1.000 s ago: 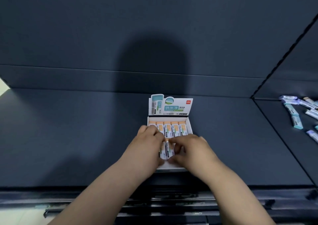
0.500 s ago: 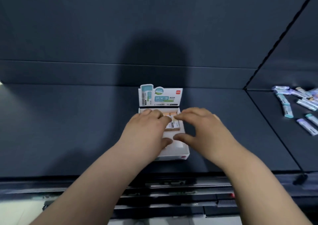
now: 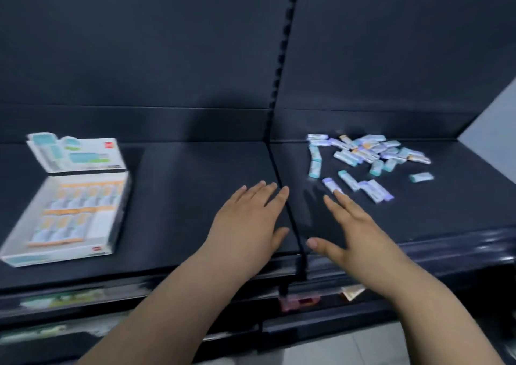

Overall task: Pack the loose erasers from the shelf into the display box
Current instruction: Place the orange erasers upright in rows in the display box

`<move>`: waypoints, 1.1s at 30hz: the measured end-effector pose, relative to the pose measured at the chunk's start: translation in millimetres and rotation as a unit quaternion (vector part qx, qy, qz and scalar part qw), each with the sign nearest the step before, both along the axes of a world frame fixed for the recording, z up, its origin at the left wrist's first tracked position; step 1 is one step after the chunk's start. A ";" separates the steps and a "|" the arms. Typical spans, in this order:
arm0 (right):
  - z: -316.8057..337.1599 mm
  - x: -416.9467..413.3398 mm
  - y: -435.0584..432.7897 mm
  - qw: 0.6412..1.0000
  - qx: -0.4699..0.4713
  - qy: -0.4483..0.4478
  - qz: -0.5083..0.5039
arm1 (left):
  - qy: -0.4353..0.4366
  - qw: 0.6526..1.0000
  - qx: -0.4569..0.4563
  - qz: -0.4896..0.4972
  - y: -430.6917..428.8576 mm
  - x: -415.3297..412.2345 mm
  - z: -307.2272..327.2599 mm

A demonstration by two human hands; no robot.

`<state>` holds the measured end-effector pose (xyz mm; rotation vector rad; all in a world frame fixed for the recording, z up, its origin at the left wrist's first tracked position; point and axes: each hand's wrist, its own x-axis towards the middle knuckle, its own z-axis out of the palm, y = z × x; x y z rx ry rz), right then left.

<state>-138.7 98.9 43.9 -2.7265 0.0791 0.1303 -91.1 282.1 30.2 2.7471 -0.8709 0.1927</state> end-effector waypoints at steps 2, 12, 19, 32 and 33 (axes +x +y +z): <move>-3.1 -6.3 -29.0 1.000 -0.001 0.006 -0.010 | 0.005 1.000 -0.013 0.005 -28.3 -6.9 -4.2; -4.6 10.7 -93.4 0.999 0.032 -0.004 -0.019 | 0.013 1.000 -0.003 0.017 -89.8 9.0 -5.7; -10.7 42.8 -118.6 0.997 0.030 -0.036 -0.055 | 0.028 0.999 0.007 -0.017 -112.4 50.3 -10.4; -23.4 105.2 -227.1 0.989 0.036 -0.117 -0.087 | 0.049 0.997 0.049 0.028 -190.4 95.5 -18.5; -23.1 109.9 -239.5 0.991 0.033 -0.109 -0.076 | 0.053 0.997 0.046 0.037 -201.9 98.9 -16.7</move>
